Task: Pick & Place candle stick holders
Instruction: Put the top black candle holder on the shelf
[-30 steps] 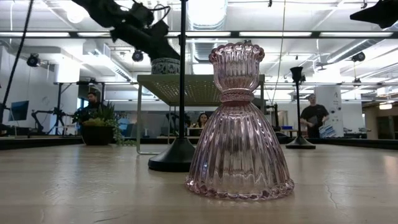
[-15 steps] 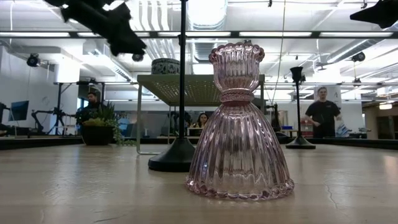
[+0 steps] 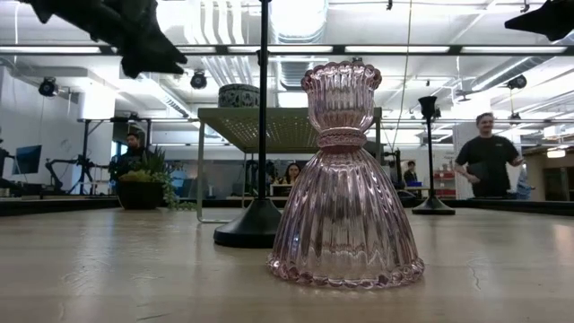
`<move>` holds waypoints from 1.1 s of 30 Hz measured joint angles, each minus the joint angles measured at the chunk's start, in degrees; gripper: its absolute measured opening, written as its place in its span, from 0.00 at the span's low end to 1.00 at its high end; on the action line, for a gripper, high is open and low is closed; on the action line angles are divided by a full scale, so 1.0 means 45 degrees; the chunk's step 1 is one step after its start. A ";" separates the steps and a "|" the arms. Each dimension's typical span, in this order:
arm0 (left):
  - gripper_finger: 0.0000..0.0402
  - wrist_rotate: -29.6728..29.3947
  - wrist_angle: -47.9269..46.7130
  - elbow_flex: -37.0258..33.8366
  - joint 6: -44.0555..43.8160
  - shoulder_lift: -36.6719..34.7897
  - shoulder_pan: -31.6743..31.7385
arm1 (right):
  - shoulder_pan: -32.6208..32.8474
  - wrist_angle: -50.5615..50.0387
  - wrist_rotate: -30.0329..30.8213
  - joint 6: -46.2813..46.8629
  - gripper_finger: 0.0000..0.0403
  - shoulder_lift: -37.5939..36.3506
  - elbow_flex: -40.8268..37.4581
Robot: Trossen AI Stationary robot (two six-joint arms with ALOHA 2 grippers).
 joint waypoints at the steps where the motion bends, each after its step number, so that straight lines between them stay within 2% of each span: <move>1: 0.50 -0.0336 0.0009 -0.0147 -0.0164 0.0000 -0.0222 | 0.0001 0.0000 0.0000 0.0001 0.99 0.0001 -0.0004; 4: 0.50 -0.0981 0.0467 -0.0655 -0.0751 -0.0003 -0.0736 | 0.0001 0.0000 0.0000 0.0058 0.99 0.0001 0.0000; 11: 0.50 -0.0969 0.0993 -0.0984 -0.1579 -0.0048 -0.1212 | 0.0000 0.0133 0.0005 -0.1064 0.99 0.0001 0.0000; 17: 0.50 0.0069 0.0981 -0.1183 -0.1228 0.0015 -0.1231 | -0.0001 0.1732 -0.0013 -0.2760 0.99 0.0012 0.0000; 20: 0.50 0.0379 0.0974 -0.1377 -0.1494 0.0063 -0.1229 | -0.0003 0.3677 -0.0062 -0.1732 0.99 0.0035 0.0000; 23: 0.50 0.0421 0.0987 -0.1494 -0.2023 0.0081 -0.1243 | 0.0001 0.5698 -0.0104 -0.1968 0.99 0.0035 0.0000; 26: 0.49 0.0479 0.0986 -0.1429 -0.2067 0.0105 -0.1297 | 0.0012 0.7011 -0.1608 -0.2292 0.99 0.0033 0.0010; 27: 0.48 0.0476 0.1043 -0.1352 -0.2039 0.0101 -0.1364 | 0.0053 0.7334 -0.1729 -0.2266 0.99 0.0124 0.0010; 30: 0.44 0.0413 0.1053 -0.1262 -0.1926 -0.0011 -0.1745 | 0.0055 0.7379 -0.1257 -0.1384 0.99 0.0891 0.0037; 33: 0.39 0.0048 0.1083 -0.1489 -0.1556 -0.0132 -0.2339 | 0.0055 0.6474 -0.0560 -0.0958 0.99 0.2339 0.0015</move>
